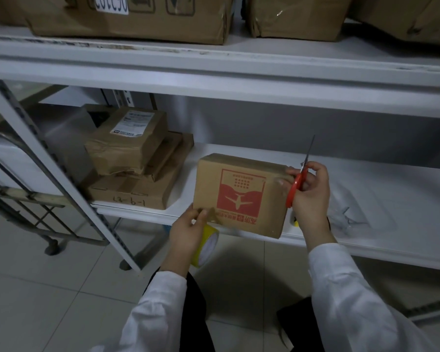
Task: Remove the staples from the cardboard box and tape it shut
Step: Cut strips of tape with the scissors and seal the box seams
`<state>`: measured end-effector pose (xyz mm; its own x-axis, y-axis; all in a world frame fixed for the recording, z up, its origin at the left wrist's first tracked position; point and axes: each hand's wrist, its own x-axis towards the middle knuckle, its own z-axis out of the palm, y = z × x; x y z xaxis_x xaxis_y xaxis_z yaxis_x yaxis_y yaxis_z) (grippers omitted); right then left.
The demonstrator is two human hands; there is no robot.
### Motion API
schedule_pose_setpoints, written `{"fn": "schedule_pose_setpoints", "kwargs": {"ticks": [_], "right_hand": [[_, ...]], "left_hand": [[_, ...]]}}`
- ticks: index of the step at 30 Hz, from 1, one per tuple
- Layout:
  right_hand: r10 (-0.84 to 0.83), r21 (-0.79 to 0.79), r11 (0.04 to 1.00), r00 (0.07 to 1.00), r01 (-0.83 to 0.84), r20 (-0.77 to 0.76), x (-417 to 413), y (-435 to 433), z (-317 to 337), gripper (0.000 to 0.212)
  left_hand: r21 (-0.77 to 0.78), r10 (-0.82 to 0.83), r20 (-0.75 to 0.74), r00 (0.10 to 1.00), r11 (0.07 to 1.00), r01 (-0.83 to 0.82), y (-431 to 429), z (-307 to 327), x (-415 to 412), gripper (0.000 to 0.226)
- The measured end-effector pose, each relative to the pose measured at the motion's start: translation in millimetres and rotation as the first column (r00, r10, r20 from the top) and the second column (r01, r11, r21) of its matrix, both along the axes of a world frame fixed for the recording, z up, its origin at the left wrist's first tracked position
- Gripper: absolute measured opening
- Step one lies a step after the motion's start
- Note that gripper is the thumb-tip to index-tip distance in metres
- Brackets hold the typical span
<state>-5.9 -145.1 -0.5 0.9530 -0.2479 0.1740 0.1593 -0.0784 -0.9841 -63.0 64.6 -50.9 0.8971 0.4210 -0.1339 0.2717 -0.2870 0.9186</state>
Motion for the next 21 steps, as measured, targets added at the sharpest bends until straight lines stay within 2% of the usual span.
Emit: {"fn": "schedule_pose_setpoints", "kwargs": {"ticks": [2, 5, 8, 10, 12, 15, 17, 19, 21], "right_hand": [[-0.021, 0.012, 1.0, 1.0, 0.021, -0.002, 1, -4, -1, 0.054], [-0.026, -0.001, 1.0, 1.0, 0.026, -0.014, 4, -12, 0, 0.054], [-0.073, -0.077, 0.995, 0.997, 0.07, -0.028, 3, -18, -3, 0.045], [-0.132, -0.169, 0.978, 0.991, 0.126, -0.024, 1, -21, -3, 0.039], [-0.161, -0.248, 0.957, 0.987, 0.152, -0.017, 1, -24, -3, 0.034], [-0.159, -0.304, 0.942, 0.987, 0.146, -0.017, 2, -26, -5, 0.032], [-0.173, -0.315, 0.936, 0.985, 0.157, -0.023, 2, -25, -6, 0.031], [-0.201, -0.318, 0.931, 0.979, 0.182, -0.028, 3, -23, -6, 0.03], [-0.227, -0.321, 0.924, 0.973, 0.206, -0.031, 3, -21, -5, 0.03]], "left_hand": [[-0.089, -0.073, 0.005, 0.997, 0.993, 0.073, -6, 5, 3, 0.015], [-0.119, -0.171, -0.044, 0.984, 0.979, 0.164, -9, -1, 16, 0.018], [-0.275, -0.196, -0.098, 0.976, 0.948, 0.163, -16, -9, 27, 0.024], [-0.264, -0.227, -0.107, 0.968, 0.945, 0.192, -21, -12, 27, 0.027], [-0.296, -0.147, -0.07, 0.987, 0.948, 0.12, -23, -12, 23, 0.029], [-0.431, 0.06, -0.037, 0.998, 0.9, -0.07, -12, -10, 18, 0.028], [-0.337, 0.129, -0.072, 0.989, 0.93, -0.146, 1, -5, 18, 0.028], [-0.115, 0.096, -0.084, 0.992, 0.988, -0.105, 12, 0, 25, 0.025], [0.007, 0.038, -0.086, 0.996, 0.999, -0.037, 18, 8, 33, 0.017]]}}
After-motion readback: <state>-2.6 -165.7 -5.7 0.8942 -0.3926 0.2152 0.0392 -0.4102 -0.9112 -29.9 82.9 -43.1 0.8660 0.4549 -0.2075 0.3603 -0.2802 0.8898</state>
